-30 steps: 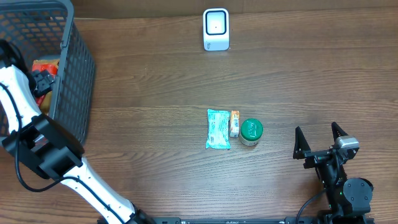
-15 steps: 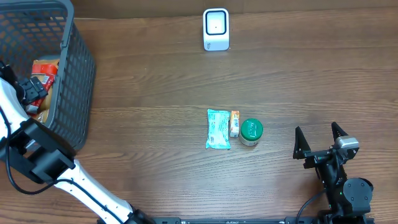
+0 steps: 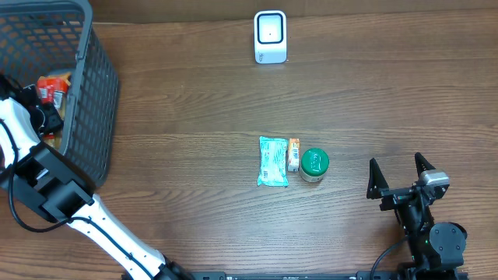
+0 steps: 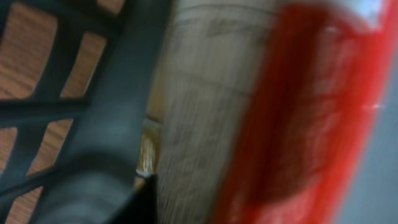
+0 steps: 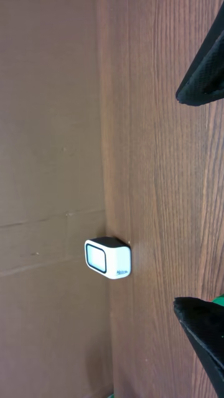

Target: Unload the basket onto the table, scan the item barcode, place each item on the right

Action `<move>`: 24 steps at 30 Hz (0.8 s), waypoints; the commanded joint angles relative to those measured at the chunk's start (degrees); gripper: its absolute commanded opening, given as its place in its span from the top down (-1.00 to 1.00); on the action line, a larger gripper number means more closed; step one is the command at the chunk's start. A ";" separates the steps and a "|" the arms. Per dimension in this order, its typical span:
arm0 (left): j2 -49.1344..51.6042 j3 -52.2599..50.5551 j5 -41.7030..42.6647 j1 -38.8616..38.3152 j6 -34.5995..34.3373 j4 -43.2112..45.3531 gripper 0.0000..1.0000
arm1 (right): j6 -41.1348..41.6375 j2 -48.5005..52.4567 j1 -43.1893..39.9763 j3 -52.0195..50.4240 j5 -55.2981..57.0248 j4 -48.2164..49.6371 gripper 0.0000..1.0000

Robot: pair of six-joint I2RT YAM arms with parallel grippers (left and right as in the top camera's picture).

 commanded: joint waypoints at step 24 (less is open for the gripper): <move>-32.09 4.37 0.35 -8.87 -19.52 1.33 0.92 | -0.17 -0.46 -0.37 -0.61 -0.13 0.22 -1.00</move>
